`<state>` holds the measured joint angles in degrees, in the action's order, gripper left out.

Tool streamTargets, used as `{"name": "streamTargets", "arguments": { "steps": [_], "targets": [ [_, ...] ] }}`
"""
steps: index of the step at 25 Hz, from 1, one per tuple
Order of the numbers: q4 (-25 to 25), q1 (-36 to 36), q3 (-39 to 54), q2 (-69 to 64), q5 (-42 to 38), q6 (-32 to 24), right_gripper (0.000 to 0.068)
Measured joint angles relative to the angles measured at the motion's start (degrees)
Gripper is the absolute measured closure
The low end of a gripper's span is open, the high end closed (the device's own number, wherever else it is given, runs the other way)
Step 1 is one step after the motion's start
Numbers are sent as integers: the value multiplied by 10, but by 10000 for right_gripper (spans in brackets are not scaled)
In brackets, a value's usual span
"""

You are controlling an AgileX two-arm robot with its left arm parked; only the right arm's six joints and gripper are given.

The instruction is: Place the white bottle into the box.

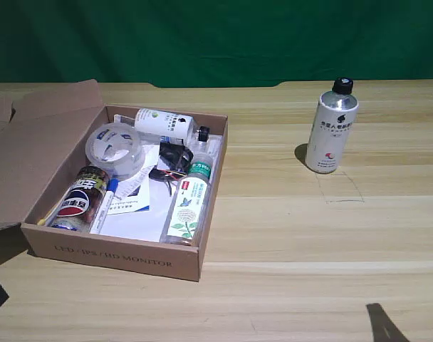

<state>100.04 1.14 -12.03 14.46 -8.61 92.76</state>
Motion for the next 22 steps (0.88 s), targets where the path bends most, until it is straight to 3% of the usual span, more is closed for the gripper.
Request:
{"name": "streamTargets", "arguments": {
  "steps": [19, 22],
  "targets": [
    [1, 0, 0, 0, -31, 0, 680],
    [1, 0, 0, 1, -37, 22, 668]
  ]
}}
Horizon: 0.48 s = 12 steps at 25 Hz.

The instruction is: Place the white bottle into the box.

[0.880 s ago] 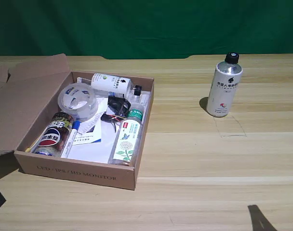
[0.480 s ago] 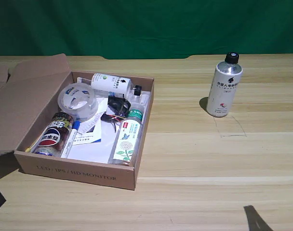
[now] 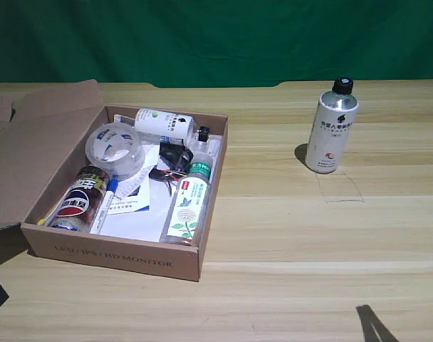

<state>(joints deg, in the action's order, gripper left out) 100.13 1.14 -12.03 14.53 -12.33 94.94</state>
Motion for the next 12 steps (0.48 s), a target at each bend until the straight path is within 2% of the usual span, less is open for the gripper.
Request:
{"name": "streamTargets", "arguments": {
  "steps": [2, 5, 6, 7, 8, 9, 11, 12],
  "targets": [
    [0, 0, 0, 11, -13, 35, 611],
    [1, 0, 0, 46, -42, 59, 457],
    [1, 0, 0, 65, -50, 62, 348],
    [2, 0, 0, 74, -51, 63, 288],
    [2, 0, 0, 90, -52, 64, 178],
    [2, 0, 0, 97, -51, 64, 111],
    [3, 0, 0, 121, -49, 64, 27],
    [3, 0, -1, 129, -49, 64, 13]
  ]
}}
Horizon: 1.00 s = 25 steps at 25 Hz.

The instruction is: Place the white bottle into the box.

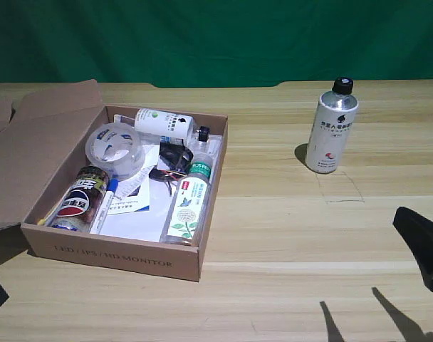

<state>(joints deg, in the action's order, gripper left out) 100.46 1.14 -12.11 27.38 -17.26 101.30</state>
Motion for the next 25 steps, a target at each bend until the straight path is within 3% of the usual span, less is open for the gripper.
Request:
{"name": "streamTargets", "arguments": {
  "steps": [5, 13, 19, 25],
  "targets": [
    [2, 0, -50, 89, 6, -10, 4],
    [2, 0, -193, 342, -3, -11, 4],
    [2, 0, -301, 506, -3, -43, 3],
    [2, -4, -383, 601, 20, -43, 5]
  ]
}}
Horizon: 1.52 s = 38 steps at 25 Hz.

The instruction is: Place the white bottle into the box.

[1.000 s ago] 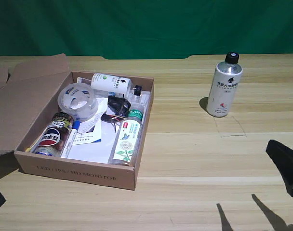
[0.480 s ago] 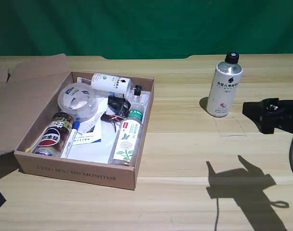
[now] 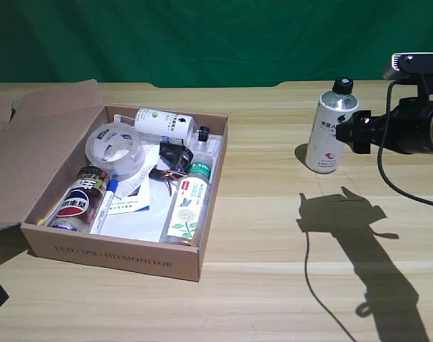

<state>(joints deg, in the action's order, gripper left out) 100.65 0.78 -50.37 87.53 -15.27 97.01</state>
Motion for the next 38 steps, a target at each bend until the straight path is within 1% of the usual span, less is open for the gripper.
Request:
{"name": "streamTargets", "arguments": {
  "steps": [3, 4, 6, 8, 11, 14, 22, 31, 38],
  "targets": [
    [0, -28, -36, 40, 48, 0, 6],
    [-2, -50, -53, 58, 81, 0, 6],
    [-4, -74, -69, 77, 119, 2, 8],
    [-6, -90, -87, 98, 153, 14, 9],
    [-8, -94, -103, 124, 174, 66, 8],
    [-9, -94, -108, 142, 195, 94, 12],
    [-10, -94, -119, 191, 198, 101, 13],
    [-11, -94, -159, 250, 201, 103, 13],
    [-11, -95, -176, 298, 227, 103, 13]
  ]
}}
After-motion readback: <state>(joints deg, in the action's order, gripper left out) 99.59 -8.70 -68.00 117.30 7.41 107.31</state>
